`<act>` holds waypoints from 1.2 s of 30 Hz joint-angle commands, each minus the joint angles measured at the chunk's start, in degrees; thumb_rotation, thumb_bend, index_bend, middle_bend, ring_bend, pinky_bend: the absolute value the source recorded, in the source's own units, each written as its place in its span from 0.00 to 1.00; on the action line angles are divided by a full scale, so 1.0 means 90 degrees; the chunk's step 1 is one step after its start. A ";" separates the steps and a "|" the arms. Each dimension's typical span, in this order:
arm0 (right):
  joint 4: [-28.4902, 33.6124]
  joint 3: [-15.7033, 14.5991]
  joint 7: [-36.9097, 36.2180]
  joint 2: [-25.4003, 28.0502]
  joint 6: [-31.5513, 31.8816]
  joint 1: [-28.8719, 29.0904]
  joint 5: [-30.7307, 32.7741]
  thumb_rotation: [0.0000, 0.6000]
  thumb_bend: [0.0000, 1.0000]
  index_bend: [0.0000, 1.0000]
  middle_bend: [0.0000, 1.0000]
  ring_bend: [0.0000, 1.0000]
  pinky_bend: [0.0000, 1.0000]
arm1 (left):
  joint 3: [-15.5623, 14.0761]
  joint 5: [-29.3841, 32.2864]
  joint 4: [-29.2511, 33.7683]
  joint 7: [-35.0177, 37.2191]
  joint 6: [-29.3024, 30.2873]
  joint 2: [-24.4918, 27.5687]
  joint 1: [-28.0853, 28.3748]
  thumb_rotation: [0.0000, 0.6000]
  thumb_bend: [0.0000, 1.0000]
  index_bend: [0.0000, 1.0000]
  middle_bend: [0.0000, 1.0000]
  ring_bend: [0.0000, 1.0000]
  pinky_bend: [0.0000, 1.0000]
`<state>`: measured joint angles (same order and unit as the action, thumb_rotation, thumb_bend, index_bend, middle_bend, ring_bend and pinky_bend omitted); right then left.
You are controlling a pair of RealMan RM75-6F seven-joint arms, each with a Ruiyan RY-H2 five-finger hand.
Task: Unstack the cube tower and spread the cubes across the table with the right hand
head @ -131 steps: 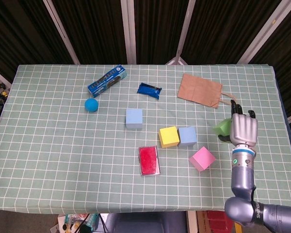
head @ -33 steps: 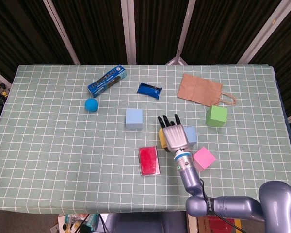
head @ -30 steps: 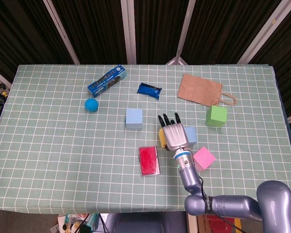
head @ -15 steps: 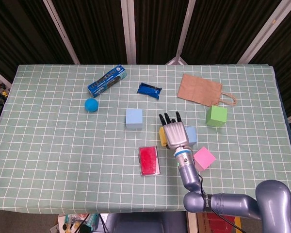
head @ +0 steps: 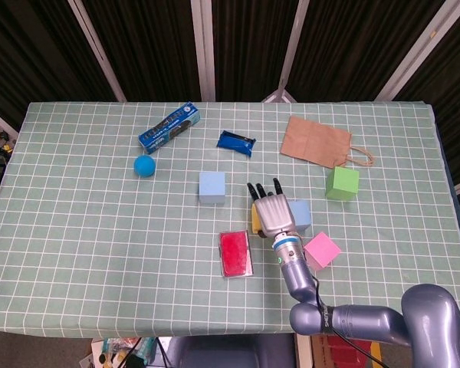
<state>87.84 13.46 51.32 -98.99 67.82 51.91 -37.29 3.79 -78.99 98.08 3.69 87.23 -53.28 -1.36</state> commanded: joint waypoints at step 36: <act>0.2532 -0.0455 -0.0717 0.0831 0.0459 -0.0531 -0.0690 1.00 0.17 0.01 0.17 0.53 0.06 | 0.0039 0.0095 0.0059 0.0463 0.0106 0.0188 -0.0127 1.00 0.32 0.10 0.00 0.00 0.01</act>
<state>110.69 9.69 44.75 -91.07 71.44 47.24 -42.94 4.05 -78.24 98.61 7.67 88.12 -51.69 -2.43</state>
